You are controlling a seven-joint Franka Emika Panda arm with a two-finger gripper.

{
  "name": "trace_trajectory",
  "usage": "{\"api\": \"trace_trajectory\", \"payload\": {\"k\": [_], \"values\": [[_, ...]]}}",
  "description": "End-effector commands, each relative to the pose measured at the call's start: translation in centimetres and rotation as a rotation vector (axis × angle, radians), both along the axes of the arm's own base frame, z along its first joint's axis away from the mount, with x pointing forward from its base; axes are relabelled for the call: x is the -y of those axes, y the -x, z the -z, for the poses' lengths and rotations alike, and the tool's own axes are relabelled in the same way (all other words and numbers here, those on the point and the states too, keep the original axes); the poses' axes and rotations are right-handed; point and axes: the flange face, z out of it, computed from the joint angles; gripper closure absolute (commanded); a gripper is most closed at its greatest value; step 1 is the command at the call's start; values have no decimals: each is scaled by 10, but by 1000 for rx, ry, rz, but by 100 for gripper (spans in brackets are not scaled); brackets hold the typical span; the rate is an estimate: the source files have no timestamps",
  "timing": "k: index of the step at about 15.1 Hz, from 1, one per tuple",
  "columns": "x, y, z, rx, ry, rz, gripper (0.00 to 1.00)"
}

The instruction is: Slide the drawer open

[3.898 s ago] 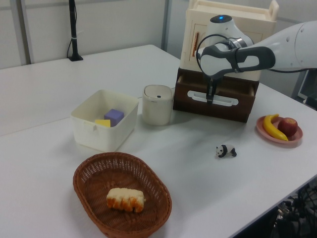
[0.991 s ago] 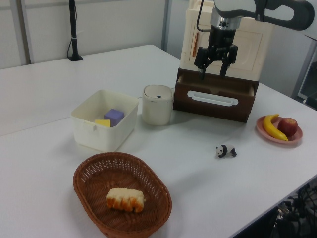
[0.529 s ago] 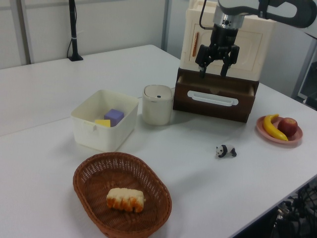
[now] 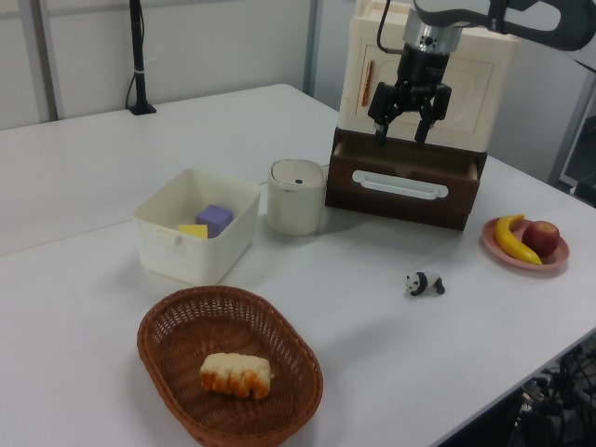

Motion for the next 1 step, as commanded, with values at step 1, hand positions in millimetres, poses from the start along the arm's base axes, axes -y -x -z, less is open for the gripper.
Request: {"api": "trace_trajectory", "payload": {"k": [1], "values": [[-9, 6, -2, 17, -20, 6, 0]]}}
